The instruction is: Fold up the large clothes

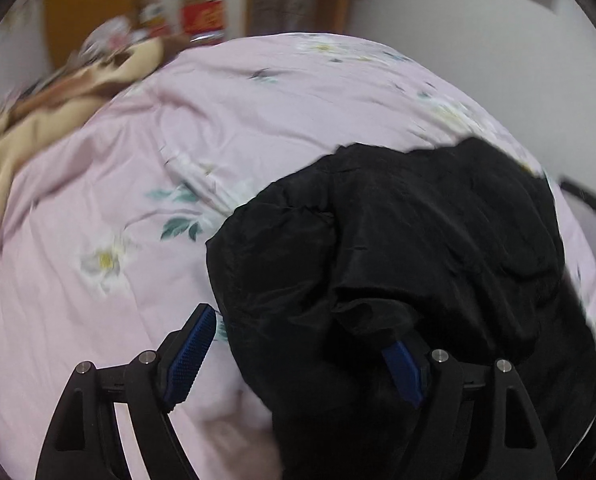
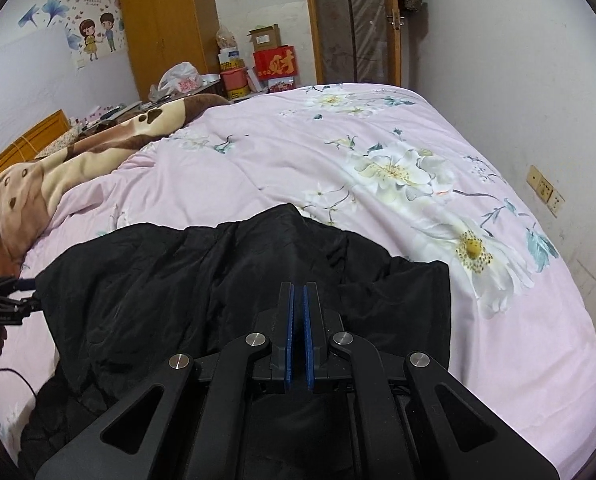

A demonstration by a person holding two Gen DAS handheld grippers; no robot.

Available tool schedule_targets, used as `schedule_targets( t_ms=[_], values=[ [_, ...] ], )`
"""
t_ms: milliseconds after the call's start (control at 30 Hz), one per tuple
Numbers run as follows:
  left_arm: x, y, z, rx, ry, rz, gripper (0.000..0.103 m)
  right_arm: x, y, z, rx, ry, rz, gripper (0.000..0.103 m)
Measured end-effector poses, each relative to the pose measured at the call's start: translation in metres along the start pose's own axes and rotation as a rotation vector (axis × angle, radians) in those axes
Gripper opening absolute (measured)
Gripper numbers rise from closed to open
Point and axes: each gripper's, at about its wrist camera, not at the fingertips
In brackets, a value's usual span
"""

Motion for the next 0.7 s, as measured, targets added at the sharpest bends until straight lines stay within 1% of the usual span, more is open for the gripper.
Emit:
schedule_targets(
  t_ms=[33,67,100,133,167,200,233,267,300,333,433,533,600,667,700],
  values=[
    [-0.004,0.001,-0.001,0.006,-0.056,0.036,0.085,0.001,0.0,0.0,0.001,0.0,0.004,0.004],
    [-0.009,0.003,-0.002,0.005,-0.133,0.105,0.086,0.003,0.001,0.0,0.001,0.005,0.005,0.004],
    [-0.012,0.004,-0.004,0.009,-0.191,0.139,0.086,0.005,0.001,0.0,0.0,0.013,0.001,0.004],
    [-0.014,0.007,-0.007,0.012,-0.243,0.151,0.086,0.006,0.001,0.0,0.0,0.016,-0.001,0.004],
    [-0.011,0.011,-0.008,0.007,-0.23,0.117,0.086,0.008,0.001,0.0,-0.001,0.018,0.002,0.004],
    [-0.004,0.016,-0.009,-0.005,-0.178,0.042,0.086,0.009,0.002,0.0,-0.002,0.019,0.005,0.004],
    [0.005,0.023,-0.01,-0.028,-0.102,-0.046,0.086,0.012,0.002,0.0,-0.005,0.025,0.006,0.004],
    [0.009,0.026,-0.011,-0.041,-0.058,-0.056,0.086,0.014,0.002,0.0,-0.007,0.031,0.009,0.004],
    [0.012,0.027,-0.01,-0.049,-0.018,-0.04,0.086,0.019,0.001,0.0,-0.007,0.043,0.014,0.006],
    [0.012,0.029,-0.008,-0.066,0.012,-0.056,0.086,0.023,0.0,0.0,-0.005,0.052,0.016,0.008],
    [0.004,0.027,0.001,-0.097,0.116,-0.149,0.086,0.037,-0.004,-0.001,0.007,0.064,0.039,0.014],
    [-0.017,0.02,0.015,-0.132,0.162,-0.206,0.086,0.049,-0.009,-0.001,0.007,0.075,0.054,0.017],
    [-0.033,0.01,0.026,-0.111,0.19,-0.197,0.086,0.057,-0.013,-0.002,0.008,0.081,0.051,0.018],
    [-0.049,-0.001,0.034,-0.113,0.207,-0.195,0.086,0.063,-0.017,-0.003,0.014,0.082,0.06,0.025],
    [-0.057,-0.008,0.037,-0.099,0.213,-0.187,0.086,0.067,-0.021,-0.004,0.016,0.082,0.071,0.032]
  ],
)
Point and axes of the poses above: each gripper's, at about its wrist camera, not at the fingertips, and y roughly against the way its jaws point, x to its left, z to its top, and after that the axes turned 3 degrees about -y, right-handed
